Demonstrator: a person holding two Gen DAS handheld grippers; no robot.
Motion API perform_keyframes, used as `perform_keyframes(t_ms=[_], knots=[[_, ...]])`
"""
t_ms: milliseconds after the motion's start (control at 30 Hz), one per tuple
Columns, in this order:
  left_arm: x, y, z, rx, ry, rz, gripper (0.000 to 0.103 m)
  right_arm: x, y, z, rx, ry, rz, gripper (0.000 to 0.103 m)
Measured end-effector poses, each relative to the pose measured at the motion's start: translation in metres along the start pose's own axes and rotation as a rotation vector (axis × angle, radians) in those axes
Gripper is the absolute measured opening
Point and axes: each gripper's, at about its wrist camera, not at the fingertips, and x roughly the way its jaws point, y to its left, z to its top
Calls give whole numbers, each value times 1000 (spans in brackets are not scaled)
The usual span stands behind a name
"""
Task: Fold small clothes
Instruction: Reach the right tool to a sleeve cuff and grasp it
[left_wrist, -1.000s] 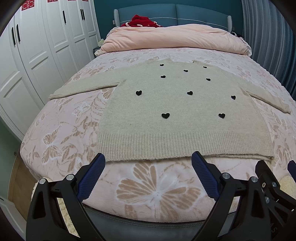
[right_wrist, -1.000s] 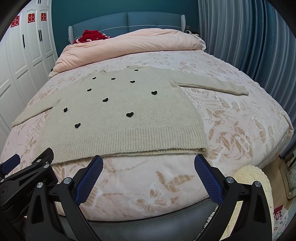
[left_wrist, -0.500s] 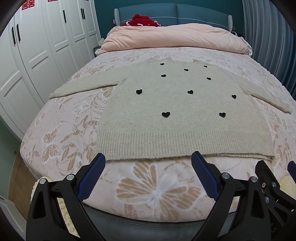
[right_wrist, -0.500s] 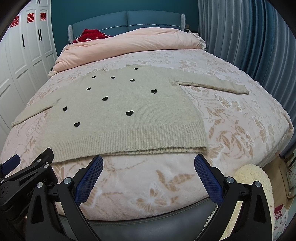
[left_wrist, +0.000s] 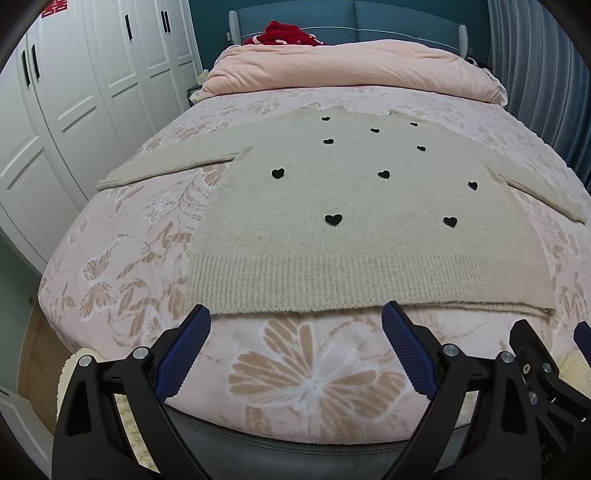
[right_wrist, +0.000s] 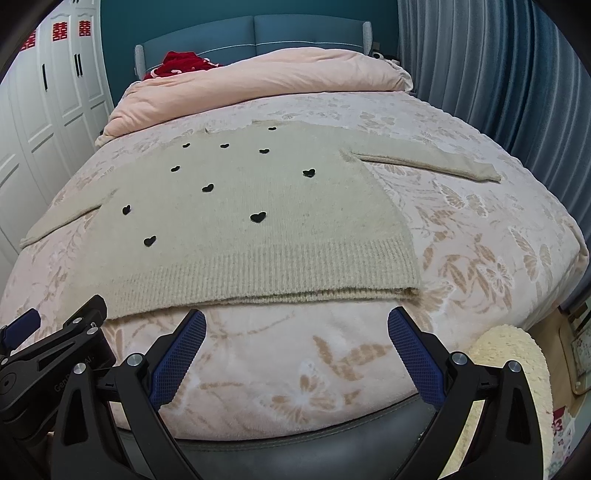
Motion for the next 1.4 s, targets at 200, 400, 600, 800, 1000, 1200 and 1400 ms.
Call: perform_keyframes(t_ms=[200,400,600,800,1000,1200,1400], knots=[[4,2,14,-35,-1,-62,97,18,-23,28,0,7,73,98],[21,12,41,-137,37,-155,98,68,-124,90,186,15,37,98],[42,4,62,-132,52,-163,98,151,-280,149,587,38,15,98],[64,-8,74,-91,72,-150,98,219,-377,197,805,7,-24,98],[84,-17,81,-91,104,-161,98,262,-417,213,986,-28,-23,82],[93,-19,89,-88,108,-173,98,267,-401,248,974,-63,103,16],[93,-6,102,-152,77,-229,98,204,-238,345,488,-213,526,15]])
